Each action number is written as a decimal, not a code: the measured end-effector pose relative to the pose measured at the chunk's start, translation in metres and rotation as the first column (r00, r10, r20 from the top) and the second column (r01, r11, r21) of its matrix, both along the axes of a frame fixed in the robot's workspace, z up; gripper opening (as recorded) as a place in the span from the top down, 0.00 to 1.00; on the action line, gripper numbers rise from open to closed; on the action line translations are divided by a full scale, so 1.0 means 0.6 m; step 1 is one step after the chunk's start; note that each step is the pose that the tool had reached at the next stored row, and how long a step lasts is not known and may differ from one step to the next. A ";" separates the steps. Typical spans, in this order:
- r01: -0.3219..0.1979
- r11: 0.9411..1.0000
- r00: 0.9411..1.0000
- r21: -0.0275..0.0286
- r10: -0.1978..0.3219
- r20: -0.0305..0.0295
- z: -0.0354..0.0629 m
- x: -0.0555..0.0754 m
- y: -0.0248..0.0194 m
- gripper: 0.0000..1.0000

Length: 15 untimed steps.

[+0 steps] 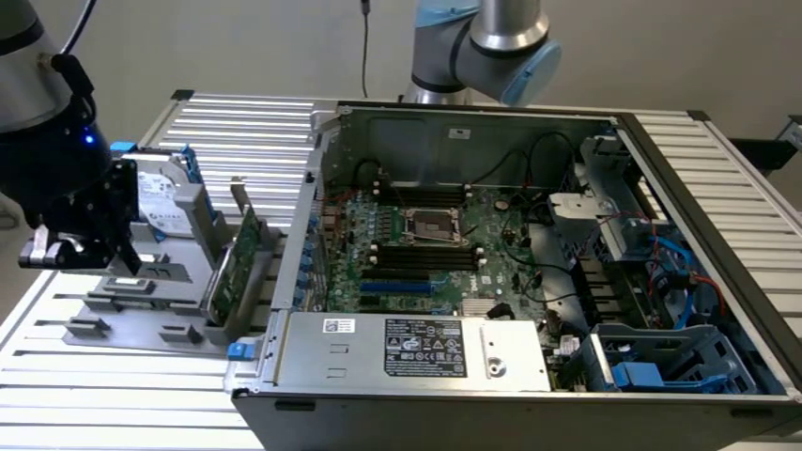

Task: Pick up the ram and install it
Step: 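Pick up the ram and move it above insertion slot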

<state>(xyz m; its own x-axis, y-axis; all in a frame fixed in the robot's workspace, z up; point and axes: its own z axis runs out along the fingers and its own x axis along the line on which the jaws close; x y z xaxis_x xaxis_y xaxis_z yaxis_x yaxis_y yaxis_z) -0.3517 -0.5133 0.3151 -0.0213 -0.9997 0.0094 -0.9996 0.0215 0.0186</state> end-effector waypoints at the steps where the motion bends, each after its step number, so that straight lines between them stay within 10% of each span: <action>1: 0.000 1.000 1.000 0.000 0.000 0.000 0.008 0.006 0.0000 0.86; 15: -0.001 1.000 1.000 0.000 0.001 -0.002 0.114 0.101 0.0018 0.86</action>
<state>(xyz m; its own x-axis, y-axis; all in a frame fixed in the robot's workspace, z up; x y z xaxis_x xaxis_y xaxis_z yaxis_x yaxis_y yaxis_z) -0.2908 -0.5122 0.3833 -0.0207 -0.9997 0.0098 -0.9996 0.0209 0.0209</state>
